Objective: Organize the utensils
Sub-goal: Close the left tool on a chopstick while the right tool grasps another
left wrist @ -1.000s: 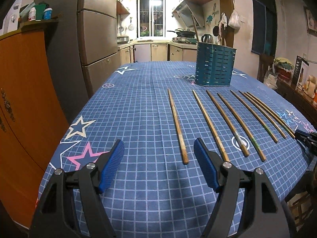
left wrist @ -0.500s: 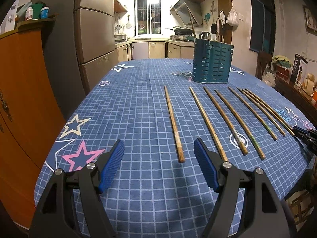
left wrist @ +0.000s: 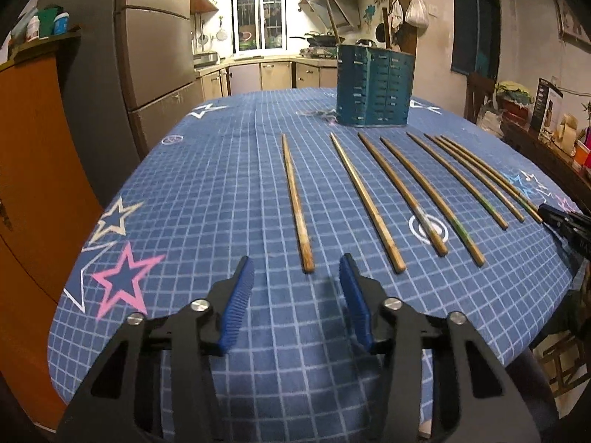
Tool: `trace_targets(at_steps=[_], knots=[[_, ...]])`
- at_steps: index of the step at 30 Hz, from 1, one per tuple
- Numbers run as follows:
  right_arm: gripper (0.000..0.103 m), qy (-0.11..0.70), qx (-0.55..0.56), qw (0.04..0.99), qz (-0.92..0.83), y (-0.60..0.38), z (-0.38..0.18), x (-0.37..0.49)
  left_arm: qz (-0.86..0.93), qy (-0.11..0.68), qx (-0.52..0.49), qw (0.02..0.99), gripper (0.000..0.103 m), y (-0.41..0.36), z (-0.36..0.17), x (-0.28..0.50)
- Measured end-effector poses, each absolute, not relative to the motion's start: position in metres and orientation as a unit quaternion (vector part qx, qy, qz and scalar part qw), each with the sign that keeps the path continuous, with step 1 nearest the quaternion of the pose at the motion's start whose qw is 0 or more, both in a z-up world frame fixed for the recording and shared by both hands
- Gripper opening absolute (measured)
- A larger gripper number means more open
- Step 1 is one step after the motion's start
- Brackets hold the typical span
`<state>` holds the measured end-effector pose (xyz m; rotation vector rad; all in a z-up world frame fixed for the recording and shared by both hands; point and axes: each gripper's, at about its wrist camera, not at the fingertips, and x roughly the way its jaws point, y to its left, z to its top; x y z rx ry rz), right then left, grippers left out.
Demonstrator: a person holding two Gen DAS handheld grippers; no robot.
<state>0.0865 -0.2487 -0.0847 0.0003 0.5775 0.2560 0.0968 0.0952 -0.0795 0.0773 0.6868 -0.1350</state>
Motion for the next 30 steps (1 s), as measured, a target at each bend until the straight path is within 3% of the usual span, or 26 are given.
trace_targets(at_steps=[17, 22, 30], knots=[[0.01, 0.28, -0.003, 0.953, 0.12, -0.249, -0.085, 0.086, -0.063, 0.322, 0.03, 0.944, 0.024, 0.079, -0.09, 0.117], [0.01, 0.277, -0.001, 0.954, 0.115, -0.246, -0.085, 0.085, -0.051, 0.318, 0.021, 0.947, 0.006, 0.083, -0.092, 0.114], [0.008, 0.269, 0.002, 0.957, 0.111, -0.247, -0.087, 0.083, -0.044, 0.315, 0.022, 0.948, 0.005, 0.083, -0.091, 0.113]])
